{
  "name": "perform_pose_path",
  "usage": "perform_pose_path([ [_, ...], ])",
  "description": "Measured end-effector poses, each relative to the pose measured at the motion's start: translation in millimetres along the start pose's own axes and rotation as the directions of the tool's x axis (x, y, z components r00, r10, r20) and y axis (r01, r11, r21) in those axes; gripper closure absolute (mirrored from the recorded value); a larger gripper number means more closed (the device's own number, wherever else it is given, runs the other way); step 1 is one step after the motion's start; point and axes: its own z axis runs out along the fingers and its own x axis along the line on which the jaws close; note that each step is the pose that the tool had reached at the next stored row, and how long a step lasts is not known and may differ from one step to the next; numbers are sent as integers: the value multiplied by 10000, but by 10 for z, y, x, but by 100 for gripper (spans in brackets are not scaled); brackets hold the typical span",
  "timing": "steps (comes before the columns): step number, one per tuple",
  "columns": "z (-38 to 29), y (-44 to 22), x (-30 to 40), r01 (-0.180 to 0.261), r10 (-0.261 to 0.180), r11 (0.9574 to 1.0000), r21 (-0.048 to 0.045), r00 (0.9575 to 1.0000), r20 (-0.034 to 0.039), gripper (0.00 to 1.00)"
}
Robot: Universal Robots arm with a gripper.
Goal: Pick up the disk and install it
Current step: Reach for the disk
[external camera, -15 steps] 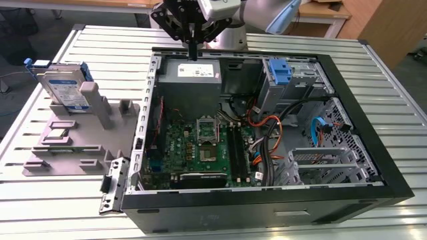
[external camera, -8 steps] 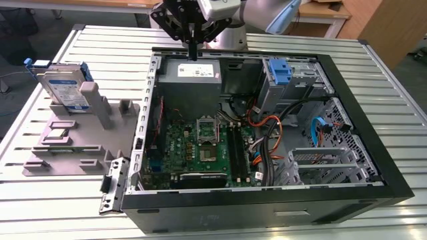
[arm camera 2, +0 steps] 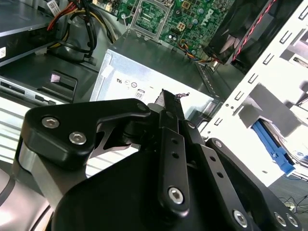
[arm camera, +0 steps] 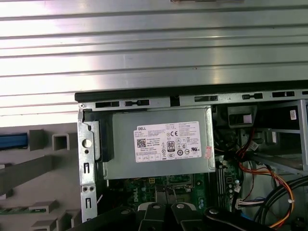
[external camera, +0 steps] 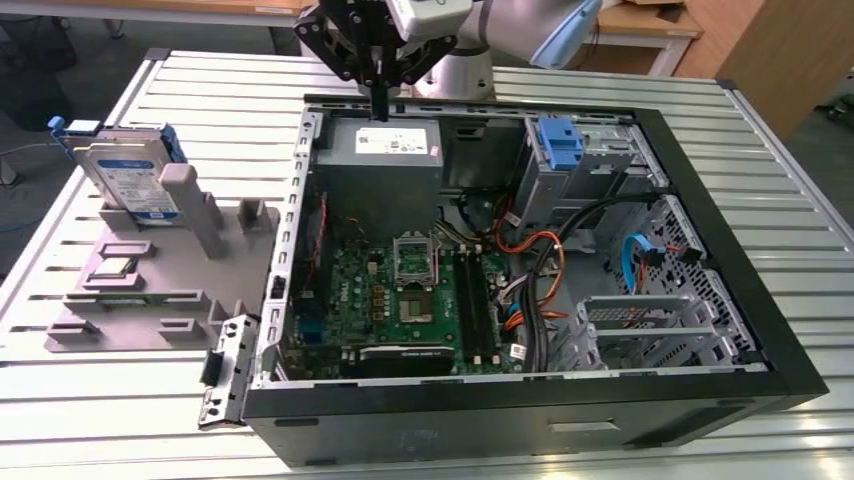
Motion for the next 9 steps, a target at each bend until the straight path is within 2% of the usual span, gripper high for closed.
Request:
perform_pose_path([
  [9, 0, 0, 2, 0, 0, 10000, 0, 10000, 0, 90],
])
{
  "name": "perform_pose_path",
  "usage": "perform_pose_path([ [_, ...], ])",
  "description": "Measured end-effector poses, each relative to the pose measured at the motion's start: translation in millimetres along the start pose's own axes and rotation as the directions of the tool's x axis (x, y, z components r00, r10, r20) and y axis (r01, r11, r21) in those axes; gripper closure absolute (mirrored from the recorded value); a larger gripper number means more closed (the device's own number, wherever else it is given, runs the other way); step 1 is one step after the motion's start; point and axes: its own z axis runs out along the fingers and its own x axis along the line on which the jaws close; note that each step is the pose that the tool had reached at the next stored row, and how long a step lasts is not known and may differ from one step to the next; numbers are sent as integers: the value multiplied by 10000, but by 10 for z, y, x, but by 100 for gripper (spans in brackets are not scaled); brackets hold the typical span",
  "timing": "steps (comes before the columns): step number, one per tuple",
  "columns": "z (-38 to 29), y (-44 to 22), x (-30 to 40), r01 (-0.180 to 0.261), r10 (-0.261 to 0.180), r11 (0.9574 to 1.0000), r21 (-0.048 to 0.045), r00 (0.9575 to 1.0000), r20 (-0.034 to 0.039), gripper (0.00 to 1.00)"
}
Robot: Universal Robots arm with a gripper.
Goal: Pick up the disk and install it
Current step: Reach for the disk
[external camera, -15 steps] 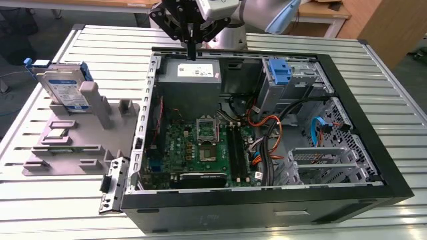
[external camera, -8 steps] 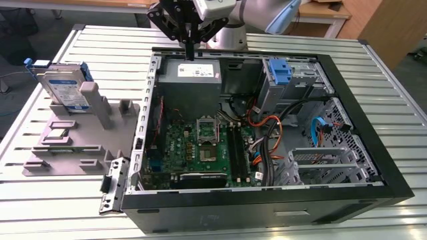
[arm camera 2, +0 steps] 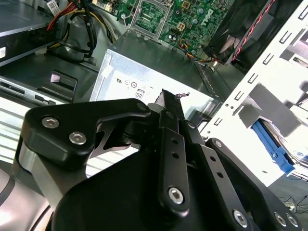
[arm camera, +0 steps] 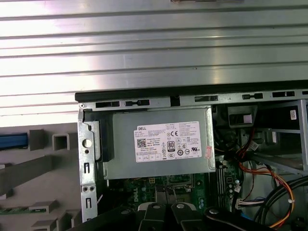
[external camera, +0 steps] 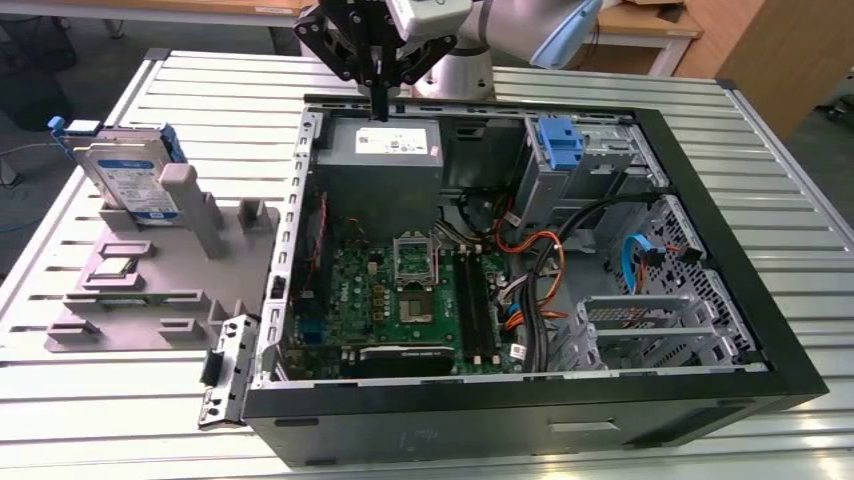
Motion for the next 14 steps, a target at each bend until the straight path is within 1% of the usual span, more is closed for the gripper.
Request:
perform_pose_path([
  [4, -1, -2, 20, -1, 1, 10000, 0, 10000, 0, 90],
  [14, -1, -10, 132, 0, 0, 10000, -1, 10000, 1, 90],
])
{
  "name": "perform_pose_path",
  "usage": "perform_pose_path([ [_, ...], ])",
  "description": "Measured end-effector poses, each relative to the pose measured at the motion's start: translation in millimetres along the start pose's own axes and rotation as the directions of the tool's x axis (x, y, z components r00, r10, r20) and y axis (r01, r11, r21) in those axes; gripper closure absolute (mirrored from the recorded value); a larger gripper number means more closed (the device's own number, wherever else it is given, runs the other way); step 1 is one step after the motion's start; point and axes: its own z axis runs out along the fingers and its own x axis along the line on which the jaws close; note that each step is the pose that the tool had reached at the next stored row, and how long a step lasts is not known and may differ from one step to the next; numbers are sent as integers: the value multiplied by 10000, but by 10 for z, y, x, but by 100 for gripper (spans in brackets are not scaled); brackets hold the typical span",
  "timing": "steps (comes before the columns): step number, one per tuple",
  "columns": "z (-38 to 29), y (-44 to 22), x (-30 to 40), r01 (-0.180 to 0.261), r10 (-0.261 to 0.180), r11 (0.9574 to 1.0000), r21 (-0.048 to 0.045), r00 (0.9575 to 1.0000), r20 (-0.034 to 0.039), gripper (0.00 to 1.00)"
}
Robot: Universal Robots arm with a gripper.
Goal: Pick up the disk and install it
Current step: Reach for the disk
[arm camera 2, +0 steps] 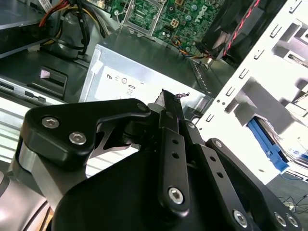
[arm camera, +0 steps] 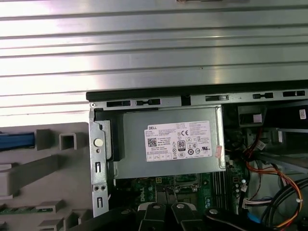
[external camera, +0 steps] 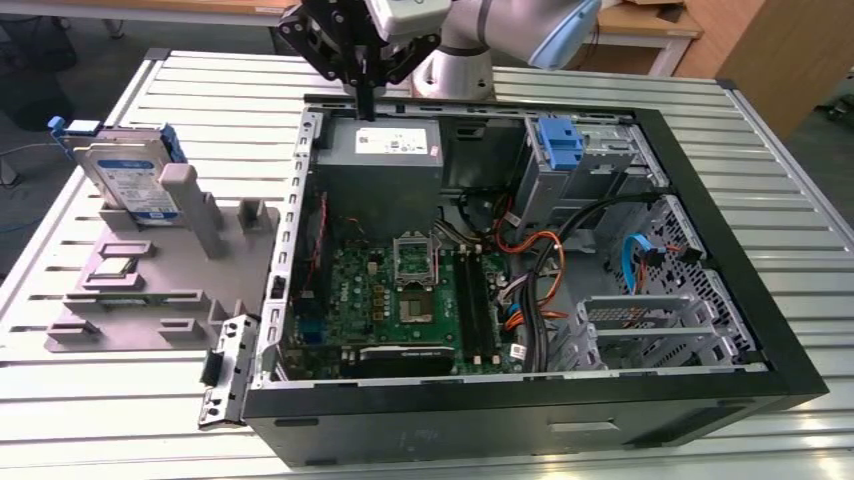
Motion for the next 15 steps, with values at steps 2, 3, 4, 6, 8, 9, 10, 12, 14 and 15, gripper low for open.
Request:
perform_pose_path([
  [2, 0, -2, 31, -1, 1, 10000, 1, 10000, -1, 90],
  [3, 0, -4, 50, -1, 1, 10000, 1, 10000, 0, 90],
  [4, 0, -5, 68, -1, 1, 10000, 1, 10000, 0, 90],
  [6, 0, -8, 101, 0, 0, 10000, 1, 10000, 0, 90],
  [8, 0, -11, 138, 1, -1, 10000, 0, 10000, 0, 90],
  [9, -1, -12, 157, 0, 0, 10000, 1, 10000, 0, 90],
  [10, -1, -13, 176, 0, 0, 10000, 1, 10000, -1, 90],
  [12, -2, -17, 219, -2, 2, 10000, 1, 10000, 0, 90],
  [14, -3, -20, 261, -1, 1, 10000, 1, 10000, -1, 90],
  [15, -3, -21, 282, -1, 1, 10000, 1, 10000, -1, 90],
])
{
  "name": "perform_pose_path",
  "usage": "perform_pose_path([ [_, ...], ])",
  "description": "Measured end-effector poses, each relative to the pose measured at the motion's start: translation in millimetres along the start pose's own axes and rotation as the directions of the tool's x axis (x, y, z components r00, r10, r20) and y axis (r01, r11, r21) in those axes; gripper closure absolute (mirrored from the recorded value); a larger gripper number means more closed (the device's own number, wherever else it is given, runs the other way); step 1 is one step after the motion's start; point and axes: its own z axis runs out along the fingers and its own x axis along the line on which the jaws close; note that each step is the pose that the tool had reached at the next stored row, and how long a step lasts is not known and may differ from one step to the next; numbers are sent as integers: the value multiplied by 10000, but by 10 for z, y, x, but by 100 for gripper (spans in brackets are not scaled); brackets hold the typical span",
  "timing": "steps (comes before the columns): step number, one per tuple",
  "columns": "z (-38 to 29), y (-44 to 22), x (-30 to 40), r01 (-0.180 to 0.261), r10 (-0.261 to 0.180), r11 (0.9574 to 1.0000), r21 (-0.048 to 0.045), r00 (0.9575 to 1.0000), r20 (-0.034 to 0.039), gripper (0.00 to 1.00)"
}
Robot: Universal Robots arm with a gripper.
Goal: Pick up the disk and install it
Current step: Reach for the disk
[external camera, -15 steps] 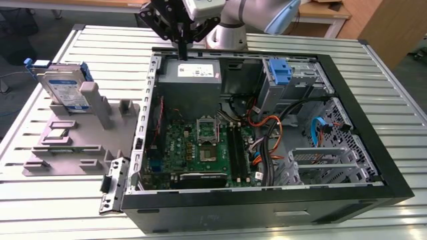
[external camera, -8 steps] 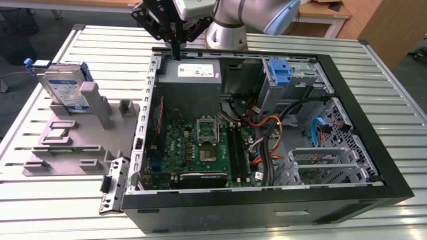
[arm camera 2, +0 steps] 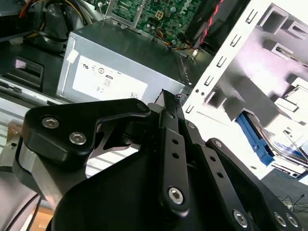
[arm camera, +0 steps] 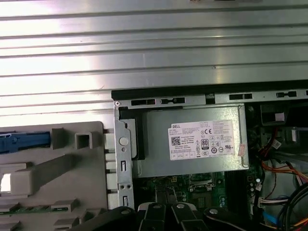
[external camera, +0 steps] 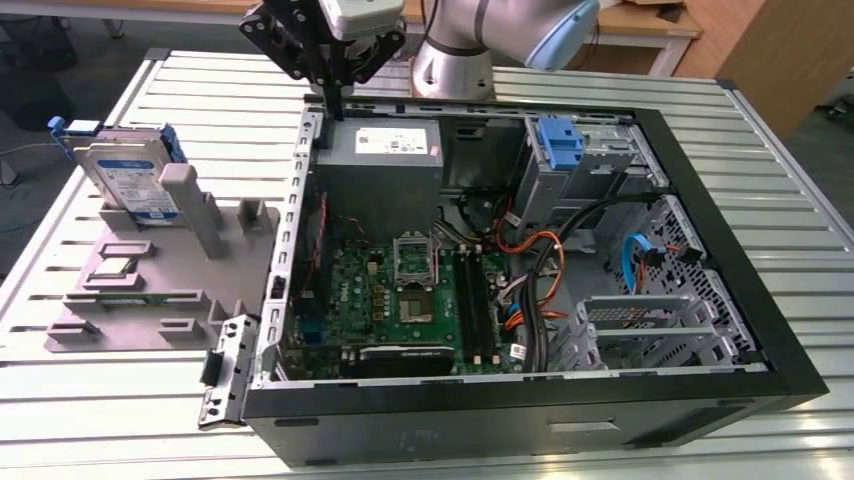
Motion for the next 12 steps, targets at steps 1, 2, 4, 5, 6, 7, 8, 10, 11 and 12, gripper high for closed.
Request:
perform_pose_path([
  [1, 0, -1, 19, 1, -1, 10000, 0, 10000, 0, 90],
  [2, -1, -3, 38, 1, -1, 10000, 0, 10000, 0, 90],
  [4, -2, -6, 78, 0, 0, 10000, 0, 10000, 1, 90],
  [5, -2, -7, 97, 0, 0, 10000, 0, 10000, 0, 90],
  [6, -2, -9, 116, 0, 0, 10000, 0, 10000, 0, 90],
  [7, -3, -10, 134, 0, 0, 10000, -1, 10000, 1, 90],
  [8, -3, -11, 152, 0, 0, 10000, -1, 10000, 1, 90],
  [10, -4, -14, 191, 1, -1, 10000, 0, 10000, 0, 90],
  [11, -5, -16, 212, 1, -1, 10000, -1, 10000, 0, 90],
  [12, -5, -18, 235, 2, -2, 10000, -1, 10000, 0, 90],
])
